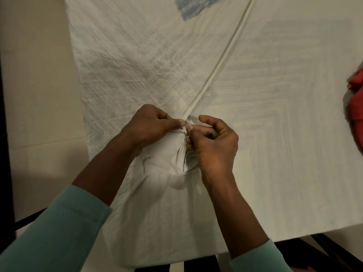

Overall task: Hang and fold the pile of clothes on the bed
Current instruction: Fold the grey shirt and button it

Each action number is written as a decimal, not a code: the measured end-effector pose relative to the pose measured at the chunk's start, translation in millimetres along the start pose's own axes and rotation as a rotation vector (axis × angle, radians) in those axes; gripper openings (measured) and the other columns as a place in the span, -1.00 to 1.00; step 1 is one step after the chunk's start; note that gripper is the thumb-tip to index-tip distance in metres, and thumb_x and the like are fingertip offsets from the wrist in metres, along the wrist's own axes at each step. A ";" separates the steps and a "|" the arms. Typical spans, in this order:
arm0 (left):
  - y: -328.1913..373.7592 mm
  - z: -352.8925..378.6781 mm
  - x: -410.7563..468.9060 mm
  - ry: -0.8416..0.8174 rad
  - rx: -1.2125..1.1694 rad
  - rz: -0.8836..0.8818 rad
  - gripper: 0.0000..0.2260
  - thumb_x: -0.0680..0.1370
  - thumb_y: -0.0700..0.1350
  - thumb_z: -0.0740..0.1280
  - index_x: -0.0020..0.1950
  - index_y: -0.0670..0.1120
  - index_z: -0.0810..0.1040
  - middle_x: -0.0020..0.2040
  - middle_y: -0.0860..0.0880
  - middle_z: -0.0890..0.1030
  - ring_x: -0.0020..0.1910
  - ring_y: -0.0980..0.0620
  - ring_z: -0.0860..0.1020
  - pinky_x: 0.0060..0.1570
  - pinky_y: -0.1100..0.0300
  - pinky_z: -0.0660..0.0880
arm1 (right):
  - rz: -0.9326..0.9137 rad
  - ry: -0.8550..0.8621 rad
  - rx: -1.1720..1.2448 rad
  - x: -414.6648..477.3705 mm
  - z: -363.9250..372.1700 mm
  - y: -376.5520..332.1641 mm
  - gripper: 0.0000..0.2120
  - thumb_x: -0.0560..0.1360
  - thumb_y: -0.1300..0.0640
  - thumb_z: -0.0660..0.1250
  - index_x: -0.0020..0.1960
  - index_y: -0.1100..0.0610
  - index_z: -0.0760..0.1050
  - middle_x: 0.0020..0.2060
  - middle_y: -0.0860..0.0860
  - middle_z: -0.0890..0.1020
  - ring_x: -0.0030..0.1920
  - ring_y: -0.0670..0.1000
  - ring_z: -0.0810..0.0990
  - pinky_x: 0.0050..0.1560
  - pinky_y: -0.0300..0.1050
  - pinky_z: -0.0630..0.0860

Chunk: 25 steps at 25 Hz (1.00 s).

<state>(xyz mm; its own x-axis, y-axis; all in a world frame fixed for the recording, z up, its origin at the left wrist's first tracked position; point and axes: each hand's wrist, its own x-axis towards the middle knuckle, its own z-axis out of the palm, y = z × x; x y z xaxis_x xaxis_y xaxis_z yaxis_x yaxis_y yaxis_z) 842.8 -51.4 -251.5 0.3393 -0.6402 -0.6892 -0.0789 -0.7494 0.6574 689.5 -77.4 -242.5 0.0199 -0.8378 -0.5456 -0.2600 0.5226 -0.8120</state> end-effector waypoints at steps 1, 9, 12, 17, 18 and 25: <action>1.1 -0.4 1.6 0.009 0.005 -0.012 -0.76 0.50 0.04 0.56 -0.16 -0.13 0.76 -0.18 -0.05 0.75 -0.09 0.02 0.72 -0.10 0.11 0.65 | -0.038 0.022 -0.045 -0.6 3.4 2.3 -0.75 0.51 0.23 0.53 0.13 0.00 0.64 -0.25 -0.06 0.75 -0.22 -0.06 0.74 0.05 0.04 0.69; -2.2 6.6 18.2 0.108 -0.017 -0.064 -0.68 0.42 0.04 0.60 -0.16 -0.23 0.74 -0.16 -0.18 0.74 -0.07 -0.19 0.73 0.04 -0.28 0.65 | -0.193 0.142 -0.155 -5.2 28.0 14.2 -0.69 0.56 0.08 0.51 0.29 -0.03 0.61 -0.16 -0.18 0.75 -0.18 -0.30 0.67 -0.08 -0.58 0.41; -2.1 12.0 20.9 0.161 -0.063 -0.110 -0.73 0.42 0.02 0.60 -0.20 -0.19 0.73 -0.22 -0.12 0.74 -0.12 -0.13 0.74 0.04 -0.22 0.67 | -0.202 0.194 -0.121 -3.4 37.1 19.8 -0.69 0.57 0.05 0.49 0.30 -0.03 0.61 -0.17 -0.19 0.74 -0.19 -0.27 0.68 -0.04 -0.49 0.47; -3.7 21.9 30.7 0.243 -0.111 -0.145 -0.65 0.43 0.00 0.58 -0.19 -0.30 0.66 -0.27 -0.18 0.68 -0.20 -0.18 0.71 -0.05 -0.12 0.66 | -0.308 0.271 -0.153 -1.4 50.4 30.1 -0.69 0.57 0.09 0.49 0.30 0.03 0.64 -0.48 -0.34 0.53 -0.33 -0.24 0.64 -0.19 -0.53 0.43; -3.7 23.0 33.0 0.250 -0.118 -0.161 -0.65 0.42 0.02 0.57 -0.16 -0.30 0.68 -0.29 -0.14 0.68 -0.20 -0.14 0.71 -0.03 -0.14 0.66 | -0.326 0.280 -0.162 0.5 53.9 32.2 -0.69 0.57 0.10 0.49 0.30 0.04 0.65 -0.51 -0.34 0.50 -0.36 -0.25 0.62 -0.22 -0.55 0.41; -2.7 23.4 45.9 0.297 -0.228 -0.251 -0.78 0.45 -0.06 0.55 -0.11 -0.22 0.70 -0.16 -0.12 0.74 -0.12 -0.09 0.73 0.05 -0.15 0.68 | -0.486 0.349 -0.278 11.8 73.8 40.7 -0.78 0.60 0.15 0.47 0.24 0.08 0.68 -0.32 -0.08 0.72 -0.35 -0.13 0.64 -0.29 -0.52 0.42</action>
<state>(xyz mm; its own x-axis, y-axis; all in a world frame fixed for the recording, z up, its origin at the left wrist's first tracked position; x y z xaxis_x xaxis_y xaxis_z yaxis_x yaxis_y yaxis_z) 836.6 -82.7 -292.0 0.5788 -0.3422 -0.7402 0.2376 -0.7976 0.5544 750.3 -54.4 -297.3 -0.1038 -0.9946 0.0070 -0.5407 0.0505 -0.8397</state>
